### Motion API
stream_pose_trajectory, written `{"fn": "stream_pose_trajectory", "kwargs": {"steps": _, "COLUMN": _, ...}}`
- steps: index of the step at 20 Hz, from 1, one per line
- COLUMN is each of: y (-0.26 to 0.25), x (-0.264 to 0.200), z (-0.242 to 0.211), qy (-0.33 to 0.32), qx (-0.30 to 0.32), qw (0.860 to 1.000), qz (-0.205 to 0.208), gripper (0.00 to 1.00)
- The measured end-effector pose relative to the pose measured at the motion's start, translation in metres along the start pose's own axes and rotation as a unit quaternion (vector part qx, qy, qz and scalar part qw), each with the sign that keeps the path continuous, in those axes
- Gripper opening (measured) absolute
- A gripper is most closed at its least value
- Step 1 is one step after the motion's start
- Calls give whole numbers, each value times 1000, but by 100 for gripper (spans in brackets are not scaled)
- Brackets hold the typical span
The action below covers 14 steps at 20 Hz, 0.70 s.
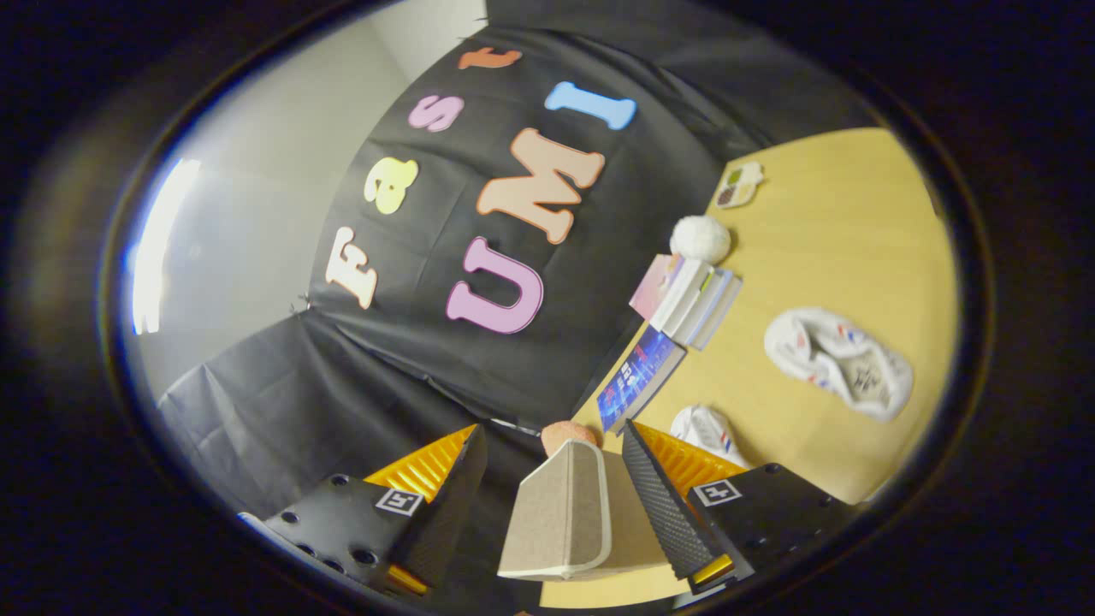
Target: Open the storage box then place both shoes into the box .Put the left shoe in first, then the right shoe, with the right side of both shoes facing outward in a uniform manner.
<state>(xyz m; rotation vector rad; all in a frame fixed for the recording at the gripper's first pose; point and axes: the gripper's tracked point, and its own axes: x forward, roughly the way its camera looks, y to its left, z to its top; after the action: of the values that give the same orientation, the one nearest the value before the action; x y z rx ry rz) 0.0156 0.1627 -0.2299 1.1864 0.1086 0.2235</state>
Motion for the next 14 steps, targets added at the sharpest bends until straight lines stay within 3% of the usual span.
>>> {"fn": "stream_pose_trajectory", "kwargs": {"steps": 8, "y": -68, "x": 31, "z": -114, "qy": -36, "qx": 181, "qw": 982, "qz": -38, "gripper": 98}}
{"fn": "stream_pose_trajectory", "kwargs": {"steps": 14, "y": -79, "x": 46, "z": -178, "qy": -33, "qx": 233, "qw": 971, "qz": -38, "gripper": 97}}
